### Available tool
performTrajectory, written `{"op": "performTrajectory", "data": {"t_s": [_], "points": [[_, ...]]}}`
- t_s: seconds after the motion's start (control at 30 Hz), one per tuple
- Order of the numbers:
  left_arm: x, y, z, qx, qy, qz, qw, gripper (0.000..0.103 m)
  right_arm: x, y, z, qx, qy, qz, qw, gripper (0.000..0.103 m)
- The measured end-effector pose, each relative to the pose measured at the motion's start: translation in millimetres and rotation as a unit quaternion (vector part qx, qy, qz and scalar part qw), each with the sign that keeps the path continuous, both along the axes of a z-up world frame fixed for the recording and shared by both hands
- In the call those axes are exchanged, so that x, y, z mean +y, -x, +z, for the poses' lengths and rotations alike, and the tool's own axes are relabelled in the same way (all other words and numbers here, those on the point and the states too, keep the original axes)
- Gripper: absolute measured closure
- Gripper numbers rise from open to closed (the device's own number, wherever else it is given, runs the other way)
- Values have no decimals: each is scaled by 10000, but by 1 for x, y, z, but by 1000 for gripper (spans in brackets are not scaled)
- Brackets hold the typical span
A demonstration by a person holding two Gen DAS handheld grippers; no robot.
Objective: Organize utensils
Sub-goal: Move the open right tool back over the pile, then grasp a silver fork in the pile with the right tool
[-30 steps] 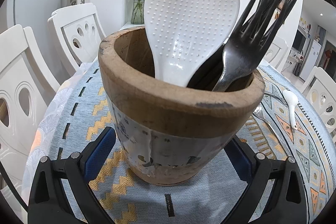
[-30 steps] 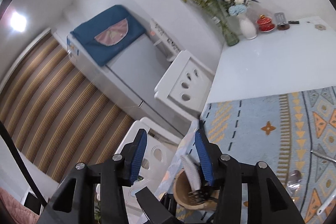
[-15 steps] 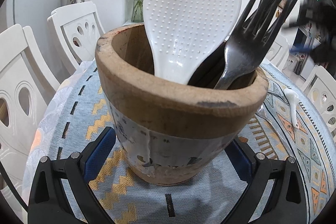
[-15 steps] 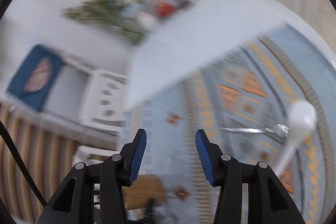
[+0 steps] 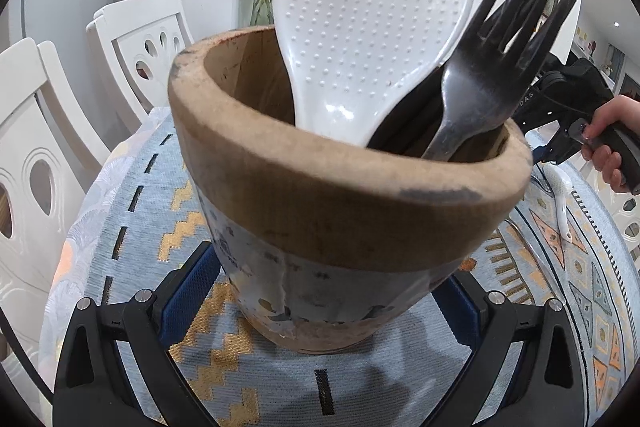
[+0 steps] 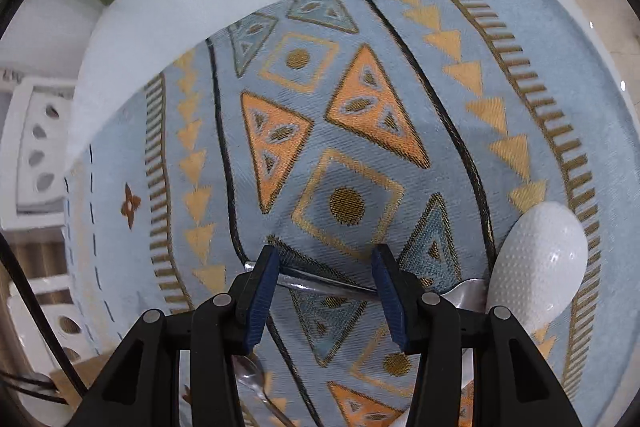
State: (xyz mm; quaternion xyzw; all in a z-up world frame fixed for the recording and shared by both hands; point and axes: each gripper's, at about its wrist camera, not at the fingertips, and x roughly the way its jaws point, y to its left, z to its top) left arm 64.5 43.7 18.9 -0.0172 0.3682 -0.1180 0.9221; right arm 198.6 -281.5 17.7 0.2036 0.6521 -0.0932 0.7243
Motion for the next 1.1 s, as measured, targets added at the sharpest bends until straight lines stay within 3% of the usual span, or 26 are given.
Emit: {"op": "performTrajectory", "data": {"t_s": [0.13, 0.3, 0.43, 0.5, 0.6, 0.73, 0.83, 1.0, 1.1], "points": [[0, -2, -1, 20, -30, 6, 10000, 2, 12, 12, -4, 435, 98, 452, 9980, 56], [-1, -2, -1, 9, -58, 15, 10000, 2, 23, 59, -4, 443, -64, 649, 9969, 55], [-2, 0, -1, 9, -59, 17, 10000, 2, 30, 100, -6, 605, -386, 829, 9940, 55], [-2, 0, -1, 7, -57, 16, 10000, 2, 31, 118, -8, 788, -784, 929, 9894, 55], [-2, 0, -1, 8, -58, 12, 10000, 2, 11, 139, 0, 571, -1538, 579, 9847, 55], [-4, 2, 0, -12, -76, 4, 10000, 2, -38, 149, 26, -210, -1459, -170, 9889, 55], [-5, 3, 0, -4, -92, -13, 10000, 2, -70, 146, 33, -587, -1619, -714, 9825, 55], [-6, 2, 0, 23, -96, -11, 10000, 2, -86, 145, 28, -522, -1489, -919, 9832, 55], [-6, 1, 0, 36, -88, 0, 10000, 2, -67, 144, 16, -379, -1437, -900, 9848, 55]]}}
